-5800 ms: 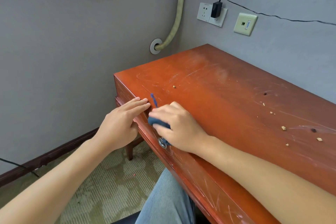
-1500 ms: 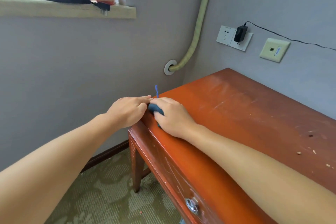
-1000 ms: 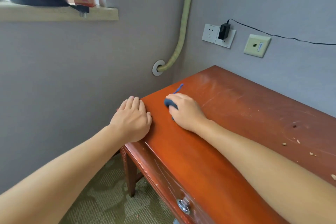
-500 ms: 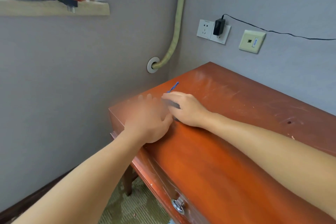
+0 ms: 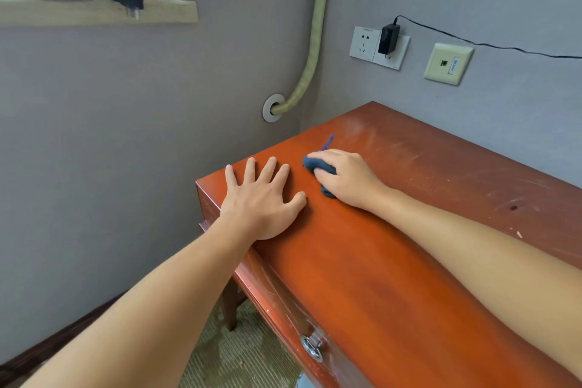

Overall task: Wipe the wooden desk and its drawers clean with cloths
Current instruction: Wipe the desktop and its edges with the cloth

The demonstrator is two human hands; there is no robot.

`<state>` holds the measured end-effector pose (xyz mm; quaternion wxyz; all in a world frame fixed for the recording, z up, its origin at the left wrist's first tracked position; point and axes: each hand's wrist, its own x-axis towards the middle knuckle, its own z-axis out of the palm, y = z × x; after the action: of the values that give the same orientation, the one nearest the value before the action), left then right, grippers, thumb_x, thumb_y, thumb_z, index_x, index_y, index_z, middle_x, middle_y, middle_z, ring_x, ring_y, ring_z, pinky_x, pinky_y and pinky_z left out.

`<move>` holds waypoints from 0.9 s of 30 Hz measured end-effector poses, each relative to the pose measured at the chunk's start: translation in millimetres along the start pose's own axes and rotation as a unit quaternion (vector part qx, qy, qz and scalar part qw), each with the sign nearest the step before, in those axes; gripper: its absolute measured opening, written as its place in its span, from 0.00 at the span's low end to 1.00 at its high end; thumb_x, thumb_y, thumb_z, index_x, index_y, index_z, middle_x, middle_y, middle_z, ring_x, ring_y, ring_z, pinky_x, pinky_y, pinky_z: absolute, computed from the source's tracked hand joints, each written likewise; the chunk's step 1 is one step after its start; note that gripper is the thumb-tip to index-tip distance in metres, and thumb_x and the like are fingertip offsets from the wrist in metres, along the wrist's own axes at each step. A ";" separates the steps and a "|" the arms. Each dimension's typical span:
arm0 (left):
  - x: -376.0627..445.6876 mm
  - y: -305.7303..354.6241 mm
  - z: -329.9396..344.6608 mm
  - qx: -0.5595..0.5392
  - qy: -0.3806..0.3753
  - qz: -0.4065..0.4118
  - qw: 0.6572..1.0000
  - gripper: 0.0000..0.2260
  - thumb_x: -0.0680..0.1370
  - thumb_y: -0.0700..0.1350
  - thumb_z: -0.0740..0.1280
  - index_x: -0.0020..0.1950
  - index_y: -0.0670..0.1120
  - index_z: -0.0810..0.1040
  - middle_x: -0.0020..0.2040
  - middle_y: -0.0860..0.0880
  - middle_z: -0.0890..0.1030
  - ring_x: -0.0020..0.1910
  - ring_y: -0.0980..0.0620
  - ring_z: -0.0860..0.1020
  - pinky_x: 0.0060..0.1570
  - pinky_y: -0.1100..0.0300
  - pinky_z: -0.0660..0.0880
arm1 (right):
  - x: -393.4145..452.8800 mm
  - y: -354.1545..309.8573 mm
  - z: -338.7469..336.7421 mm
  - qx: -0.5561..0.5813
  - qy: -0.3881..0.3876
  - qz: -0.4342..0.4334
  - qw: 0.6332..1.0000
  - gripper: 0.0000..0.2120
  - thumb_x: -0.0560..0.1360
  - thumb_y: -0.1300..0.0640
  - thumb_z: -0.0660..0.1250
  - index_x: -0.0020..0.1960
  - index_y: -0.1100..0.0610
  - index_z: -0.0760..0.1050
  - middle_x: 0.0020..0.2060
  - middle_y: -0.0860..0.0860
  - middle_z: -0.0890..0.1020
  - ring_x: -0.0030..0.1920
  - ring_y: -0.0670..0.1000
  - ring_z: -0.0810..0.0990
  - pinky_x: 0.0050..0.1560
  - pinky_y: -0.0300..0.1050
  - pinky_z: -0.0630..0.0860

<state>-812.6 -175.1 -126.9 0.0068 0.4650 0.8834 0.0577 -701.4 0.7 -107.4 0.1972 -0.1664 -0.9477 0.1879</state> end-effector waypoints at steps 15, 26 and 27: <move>1.5 -2.4 -1.6 -0.006 -0.010 -0.003 1.000 0.34 0.79 0.73 0.41 0.84 0.62 0.47 0.86 0.53 0.46 0.84 0.45 0.42 0.78 0.33 0.38 | -22.2 36.0 -28.6 -0.009 0.017 0.113 0.993 0.17 0.82 0.56 0.62 0.69 0.49 0.77 0.65 0.49 0.78 0.61 0.51 0.78 0.60 0.45 0.73; 5.4 4.8 -7.7 0.029 -0.032 -0.015 0.999 0.34 0.79 0.72 0.43 0.84 0.61 0.49 0.85 0.51 0.49 0.84 0.42 0.46 0.77 0.29 0.44 | -49.5 26.0 -29.5 -0.008 -0.047 -0.028 0.998 0.18 0.79 0.53 0.65 0.68 0.49 0.78 0.62 0.46 0.80 0.66 0.46 0.75 0.67 0.44 0.70; 7.4 6.1 -11.8 0.034 -0.039 -0.014 0.999 0.34 0.79 0.72 0.44 0.84 0.61 0.50 0.85 0.51 0.51 0.84 0.42 0.48 0.76 0.29 0.46 | -35.4 31.4 -31.8 -0.028 -0.032 0.023 0.999 0.16 0.79 0.53 0.63 0.66 0.46 0.78 0.60 0.46 0.79 0.65 0.48 0.75 0.64 0.47 0.72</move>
<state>-812.6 -166.7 -114.2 0.0264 0.4545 0.8903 0.0094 -649.3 23.6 -104.6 0.1574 -0.1869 -0.9544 0.1713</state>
